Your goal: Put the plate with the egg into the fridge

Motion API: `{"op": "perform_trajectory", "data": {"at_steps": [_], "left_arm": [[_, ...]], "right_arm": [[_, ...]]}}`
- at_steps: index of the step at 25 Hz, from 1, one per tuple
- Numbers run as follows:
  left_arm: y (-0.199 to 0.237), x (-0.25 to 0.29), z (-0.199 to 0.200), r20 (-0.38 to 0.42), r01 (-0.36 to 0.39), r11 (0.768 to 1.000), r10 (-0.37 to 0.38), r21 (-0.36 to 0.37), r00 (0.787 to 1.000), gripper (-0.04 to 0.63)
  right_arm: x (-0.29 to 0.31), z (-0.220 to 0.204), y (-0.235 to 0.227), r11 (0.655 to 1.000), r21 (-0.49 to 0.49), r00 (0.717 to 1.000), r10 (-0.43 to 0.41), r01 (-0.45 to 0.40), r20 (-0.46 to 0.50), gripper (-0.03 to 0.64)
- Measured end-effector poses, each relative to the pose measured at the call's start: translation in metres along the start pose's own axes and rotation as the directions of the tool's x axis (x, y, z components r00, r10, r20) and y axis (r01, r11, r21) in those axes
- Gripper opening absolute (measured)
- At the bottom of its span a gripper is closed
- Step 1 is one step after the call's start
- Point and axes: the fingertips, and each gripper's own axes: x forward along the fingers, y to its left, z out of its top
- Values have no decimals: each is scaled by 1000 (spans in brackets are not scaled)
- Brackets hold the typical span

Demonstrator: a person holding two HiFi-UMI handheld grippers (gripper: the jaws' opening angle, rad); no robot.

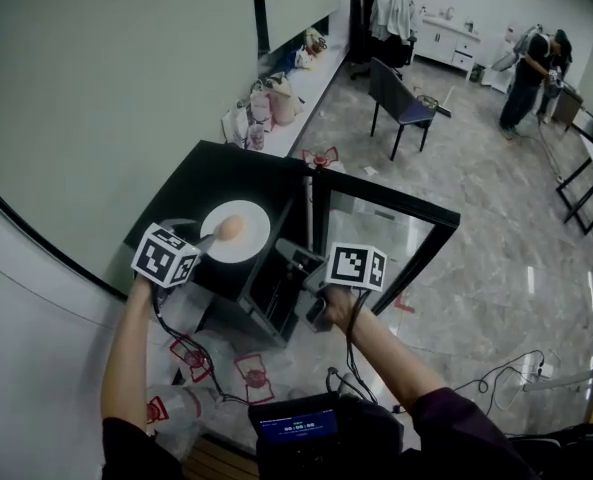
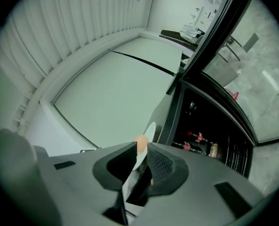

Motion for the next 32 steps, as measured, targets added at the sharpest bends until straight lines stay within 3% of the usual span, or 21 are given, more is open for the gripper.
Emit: {"op": "perform_trajectory", "data": {"at_steps": [6,14,24,32], "left_arm": [[2,7,-2,-41,140,984,-145,-107,989,118],[-10,13,8,-21,208,969,-213,-129,977,118],[-26,20,15,-31,203,974,-207,-104,978,118],[-22,13,28,33,98,991,-95,-92,995,117]], "right_arm": [[12,-8,-6,1000,22,999,-15,16,-44,67],[24,-9,-12,999,44,998,-25,28,-61,67],[22,0,-27,992,114,998,-41,46,-45,59],[15,6,-30,979,205,1000,-17,17,-1,18]]}}
